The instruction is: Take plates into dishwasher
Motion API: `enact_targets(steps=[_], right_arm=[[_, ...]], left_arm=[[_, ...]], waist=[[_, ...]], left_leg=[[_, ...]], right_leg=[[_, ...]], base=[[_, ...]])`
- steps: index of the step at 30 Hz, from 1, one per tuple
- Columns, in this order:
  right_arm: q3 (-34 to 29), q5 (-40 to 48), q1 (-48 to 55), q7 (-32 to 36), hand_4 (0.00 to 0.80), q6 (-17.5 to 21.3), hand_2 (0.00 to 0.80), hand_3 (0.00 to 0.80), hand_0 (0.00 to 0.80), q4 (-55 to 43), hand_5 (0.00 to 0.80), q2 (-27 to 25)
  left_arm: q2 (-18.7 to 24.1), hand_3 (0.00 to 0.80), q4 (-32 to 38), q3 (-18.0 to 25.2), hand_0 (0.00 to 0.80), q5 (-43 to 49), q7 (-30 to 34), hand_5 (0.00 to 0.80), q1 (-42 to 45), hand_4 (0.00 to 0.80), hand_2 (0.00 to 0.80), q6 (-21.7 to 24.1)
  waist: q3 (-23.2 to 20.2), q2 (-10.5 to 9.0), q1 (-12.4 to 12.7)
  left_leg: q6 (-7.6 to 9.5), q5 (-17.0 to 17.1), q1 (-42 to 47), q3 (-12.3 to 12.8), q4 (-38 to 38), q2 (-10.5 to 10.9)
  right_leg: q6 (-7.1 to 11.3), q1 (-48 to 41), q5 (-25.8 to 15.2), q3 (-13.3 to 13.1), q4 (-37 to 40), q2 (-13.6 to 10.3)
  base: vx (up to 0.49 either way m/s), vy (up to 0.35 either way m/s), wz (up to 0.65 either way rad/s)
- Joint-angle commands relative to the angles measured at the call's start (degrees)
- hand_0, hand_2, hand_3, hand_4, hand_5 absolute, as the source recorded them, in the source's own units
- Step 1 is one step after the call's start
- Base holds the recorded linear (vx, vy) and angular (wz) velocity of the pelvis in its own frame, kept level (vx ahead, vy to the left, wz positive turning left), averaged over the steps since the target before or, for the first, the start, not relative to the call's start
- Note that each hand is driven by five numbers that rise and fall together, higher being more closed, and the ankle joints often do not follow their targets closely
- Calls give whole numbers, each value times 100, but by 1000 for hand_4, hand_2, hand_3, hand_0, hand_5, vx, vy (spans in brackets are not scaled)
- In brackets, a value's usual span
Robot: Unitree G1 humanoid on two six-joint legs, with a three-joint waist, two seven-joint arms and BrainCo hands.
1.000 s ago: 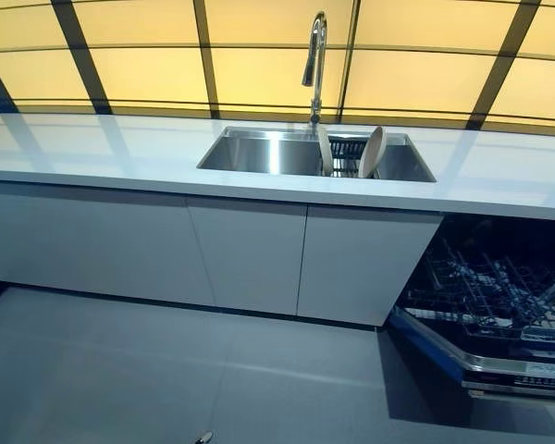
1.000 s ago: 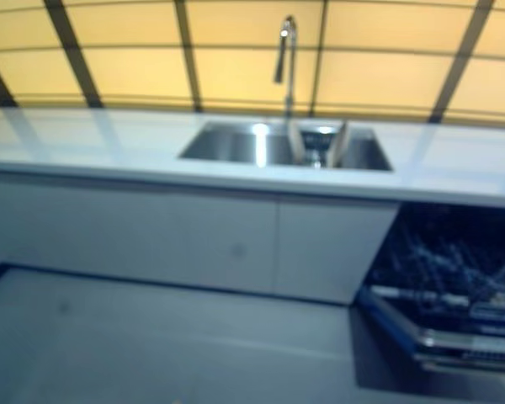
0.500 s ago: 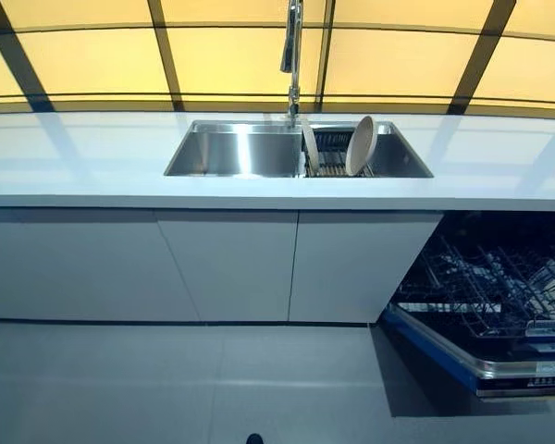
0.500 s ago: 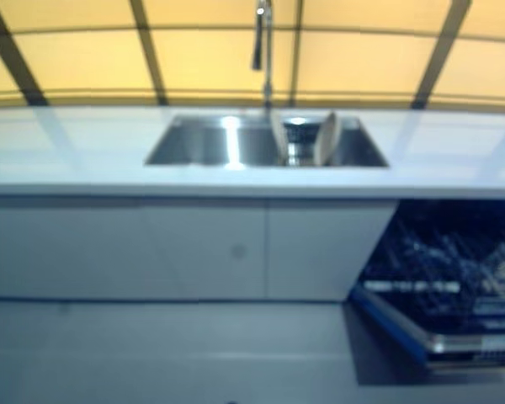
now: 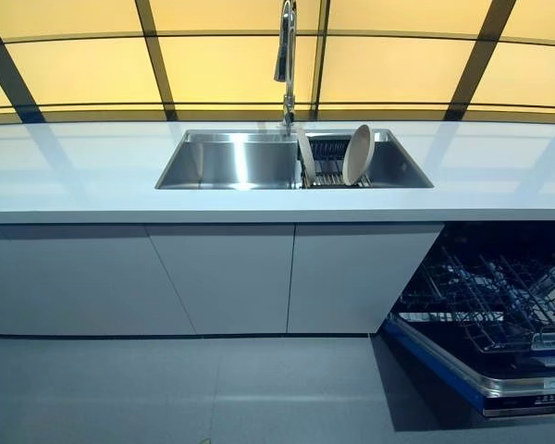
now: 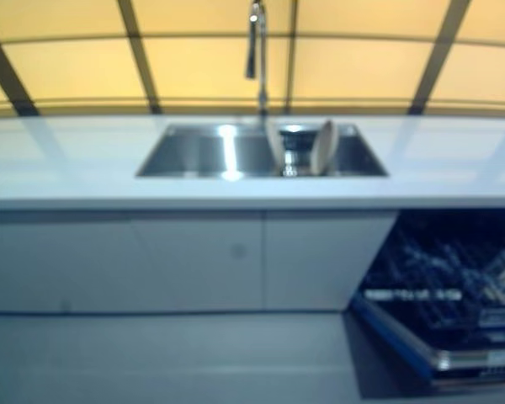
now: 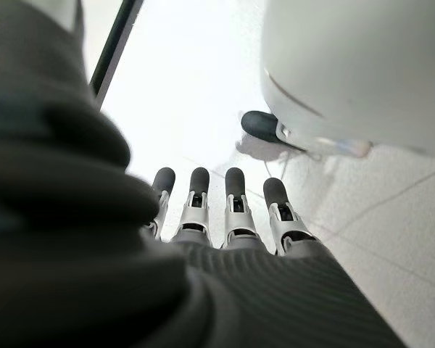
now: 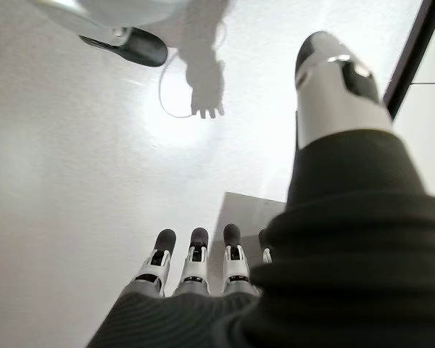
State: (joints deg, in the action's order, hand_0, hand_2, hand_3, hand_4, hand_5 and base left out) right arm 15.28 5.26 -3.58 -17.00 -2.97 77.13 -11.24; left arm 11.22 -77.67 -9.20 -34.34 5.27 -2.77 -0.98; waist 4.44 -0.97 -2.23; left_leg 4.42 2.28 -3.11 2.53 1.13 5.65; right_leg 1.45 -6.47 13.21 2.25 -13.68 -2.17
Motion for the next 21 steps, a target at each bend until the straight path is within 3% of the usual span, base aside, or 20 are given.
enact_targets(steps=[1, 2, 3, 5, 6, 8, 10, 12, 17, 19, 21], right_arm=[[-132, 259, 188, -244, 0, 100, 0, 0, 0, -156, 0, -239], [-159, 259, 200, -243, 0, 134, 0, 0, 0, -166, 0, -256], [-182, 376, 238, -255, 0, 189, 0, 0, 0, -183, 0, -307], [-191, 405, 238, -260, 0, 220, 0, 0, 0, -180, 0, -340], [-211, 380, 255, -262, 0, 238, 0, 0, 0, -162, 0, -358], [-237, 380, 269, -300, 0, 281, 0, 0, 0, -120, 0, -368], [-301, 380, 255, -273, 0, 364, 0, 0, 0, -39, 0, -416], [-359, 360, 226, -214, 0, 355, 0, 0, 0, -18, 0, -452], [-292, 251, 174, -110, 0, 244, 0, 0, 0, -52, 0, -418], [-230, 247, 161, -135, 0, 258, 0, 0, 0, -17, 0, -387], [-168, 297, 113, -208, 0, 226, 0, 0, 0, -35, 0, -375]], left_arm=[[-6, 0, 48, -241, 0, 422, 43, 0, 45, 0, 0, 4], [3, 0, 71, -276, 0, 470, 25, 0, 46, 0, 0, -21], [45, 0, 101, -365, 0, 505, -7, 0, 34, 0, 0, -62], [96, 0, 135, -400, 0, 373, -9, 0, 5, 0, 0, -96], [135, 0, 152, -364, 0, 435, 61, 0, -26, 0, 0, -144], [145, 0, 172, -328, 0, 588, 92, 0, -54, 0, 0, -198], [119, 0, 109, -303, 0, 600, 62, 0, -72, 0, 0, -223], [89, 0, 40, -250, 0, 665, 46, 0, -22, 0, 0, -263], [59, 0, -29, -163, 0, 719, 36, 0, 232, 0, 0, -142], [66, 0, -59, -99, 0, 716, 67, 0, 296, 0, 0, -42], [61, 0, -16, -41, 0, 660, 99, 0, 359, 0, 0, 17]], waist=[[-181, 87, -161], [-153, 134, -208], [-79, 259, -280], [17, 381, -323], [87, 426, -330], [122, 437, -326], [114, 363, -318], [87, 307, -282], [126, 269, -192], [105, 243, -193], [119, 286, -184]], left_leg=[[365, -580, 173, -127, 16, 233], [361, -560, 251, -92, -52, 238], [283, -510, 457, -85, -152, 210], [211, -487, 687, -3, -254, 100], [182, -510, 838, 72, -321, 18], [160, -535, 939, 113, -377, -24], [180, -571, 977, 1, -420, 115], [193, -613, 1001, -242, -339, 237], [270, -879, 1179, -480, -64, 264], [343, -1024, 1229, -685, 91, 284], [262, -1025, 1372, -554, 77, 136]], right_leg=[[279, 995, -2056, -222, -2643, -387], [216, 1250, -2165, -262, -2897, -367], [102, 1667, -1668, -69, -2638, -186], [21, 1626, -1287, 274, -1761, -112], [19, 1497, -1165, 457, -857, -18], [98, 1462, -1295, 494, -19, 70], [384, 1563, -2191, 62, 1327, 196], [484, 1655, -2480, -290, 1868, 243], [423, 1561, -2558, -241, 1785, 230], [366, 1525, -2399, -368, 1543, 295], [292, 1518, -2161, -231, 1176, 323]], base=[[152, 213, -30], [184, 209, -4], [188, 139, 20], [203, 37, 25], [192, -60, 22], [146, -78, 16], [141, -92, 14], [214, -119, 17], [260, -190, 11], [247, -217, 5], [230, -205, 30]])
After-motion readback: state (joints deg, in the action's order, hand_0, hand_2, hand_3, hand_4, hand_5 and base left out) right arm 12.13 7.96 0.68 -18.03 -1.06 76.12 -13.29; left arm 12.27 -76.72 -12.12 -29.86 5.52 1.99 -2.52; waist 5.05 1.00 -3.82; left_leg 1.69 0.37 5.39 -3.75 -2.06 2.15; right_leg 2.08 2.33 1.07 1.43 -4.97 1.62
